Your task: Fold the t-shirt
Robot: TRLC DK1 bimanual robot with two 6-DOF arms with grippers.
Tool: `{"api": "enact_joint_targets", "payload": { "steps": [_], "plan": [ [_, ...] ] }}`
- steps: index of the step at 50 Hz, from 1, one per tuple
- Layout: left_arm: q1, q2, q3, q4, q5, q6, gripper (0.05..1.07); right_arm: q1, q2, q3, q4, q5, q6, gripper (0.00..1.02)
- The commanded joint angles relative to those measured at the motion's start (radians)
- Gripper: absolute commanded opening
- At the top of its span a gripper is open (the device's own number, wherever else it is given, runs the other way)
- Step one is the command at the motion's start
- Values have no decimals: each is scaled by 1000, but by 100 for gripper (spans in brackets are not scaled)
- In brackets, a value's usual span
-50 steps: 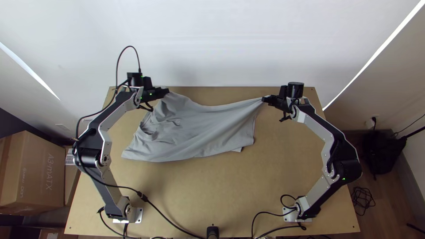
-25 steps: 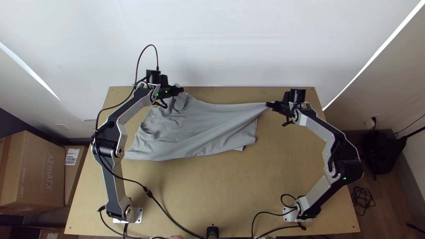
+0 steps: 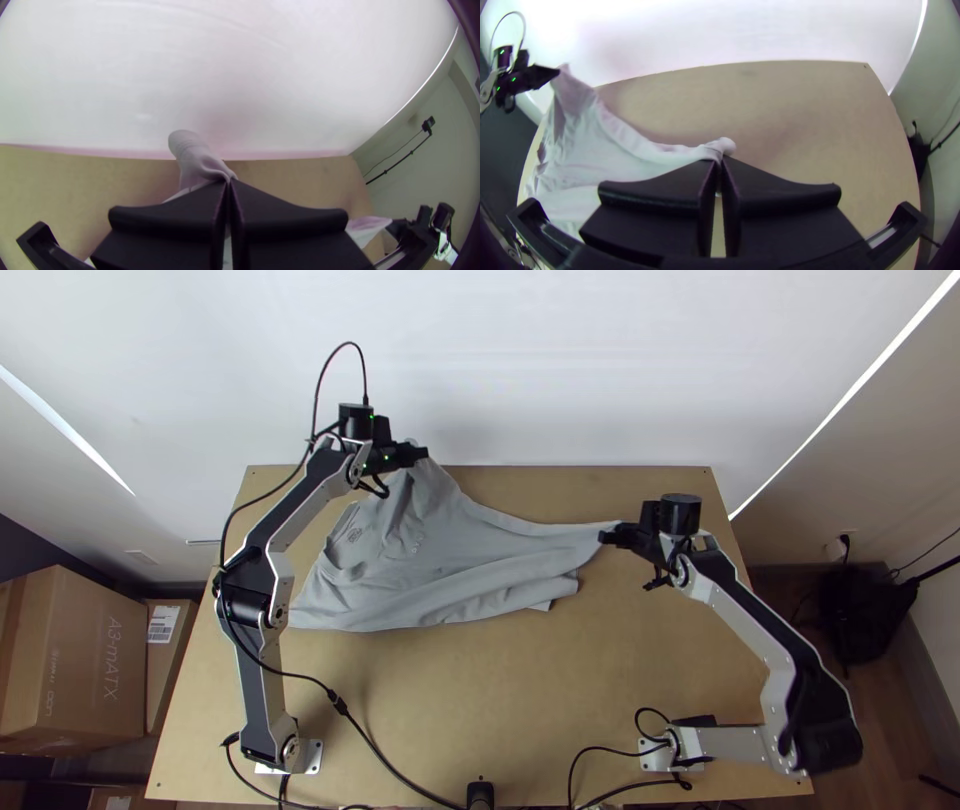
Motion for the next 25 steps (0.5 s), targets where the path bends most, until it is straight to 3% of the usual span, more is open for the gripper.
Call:
{"api": "enact_joint_targets", "payload": {
  "steps": [1,12,25],
  "plan": [
    [18,-59,123,-40,-37,-25,8,91,-123,-5,-8,-8,-35,2],
    [18,-167,272,-86,-172,44,8,234,-206,176,-87,-16,-24,2],
    [15,-342,267,-44,-356,91,8,278,-206,409,-107,-16,50,2]
  ]
}}
